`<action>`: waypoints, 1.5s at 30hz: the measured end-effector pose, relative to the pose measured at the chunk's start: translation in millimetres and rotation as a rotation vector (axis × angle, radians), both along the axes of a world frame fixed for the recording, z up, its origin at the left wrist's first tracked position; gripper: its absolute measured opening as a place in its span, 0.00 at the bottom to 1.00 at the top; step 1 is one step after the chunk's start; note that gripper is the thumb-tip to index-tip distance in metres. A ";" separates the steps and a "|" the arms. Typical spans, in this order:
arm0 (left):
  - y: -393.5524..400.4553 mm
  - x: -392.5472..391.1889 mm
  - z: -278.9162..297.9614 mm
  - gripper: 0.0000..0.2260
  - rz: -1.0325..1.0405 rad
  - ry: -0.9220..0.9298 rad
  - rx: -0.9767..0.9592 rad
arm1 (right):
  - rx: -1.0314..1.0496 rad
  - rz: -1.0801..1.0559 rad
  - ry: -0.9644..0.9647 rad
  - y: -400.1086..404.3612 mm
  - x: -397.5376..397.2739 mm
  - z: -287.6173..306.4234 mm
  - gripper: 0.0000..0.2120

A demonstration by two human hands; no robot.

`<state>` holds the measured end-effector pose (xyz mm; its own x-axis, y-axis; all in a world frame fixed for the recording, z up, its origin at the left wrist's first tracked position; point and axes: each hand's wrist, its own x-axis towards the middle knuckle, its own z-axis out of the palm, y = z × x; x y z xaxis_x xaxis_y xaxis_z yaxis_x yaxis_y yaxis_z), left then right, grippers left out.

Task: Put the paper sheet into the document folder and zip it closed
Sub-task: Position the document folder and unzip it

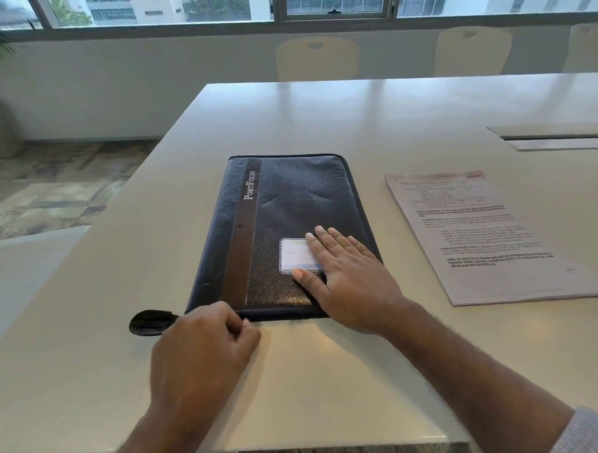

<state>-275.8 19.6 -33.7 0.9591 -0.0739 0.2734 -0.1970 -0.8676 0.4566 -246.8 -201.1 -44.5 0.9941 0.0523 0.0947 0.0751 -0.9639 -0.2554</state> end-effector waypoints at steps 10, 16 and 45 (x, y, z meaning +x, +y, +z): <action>42.6 0.3 2.3 0.09 0.133 0.011 -0.018 | -0.024 0.002 0.008 0.5 -0.4 0.3 0.35; 54.5 -1.7 0.0 0.10 0.178 0.015 -0.015 | -0.022 0.003 0.009 0.4 -0.7 0.7 0.35; 58.7 13.7 10.5 0.13 0.077 -0.218 0.112 | 0.010 0.009 -0.012 -0.1 -1.7 1.6 0.35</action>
<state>-262.1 78.3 -23.3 0.8825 -0.0447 0.4681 -0.2116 -0.9267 0.3104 -248.5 -201.2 -42.9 0.9924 0.0604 0.1071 0.0870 -0.9605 -0.2643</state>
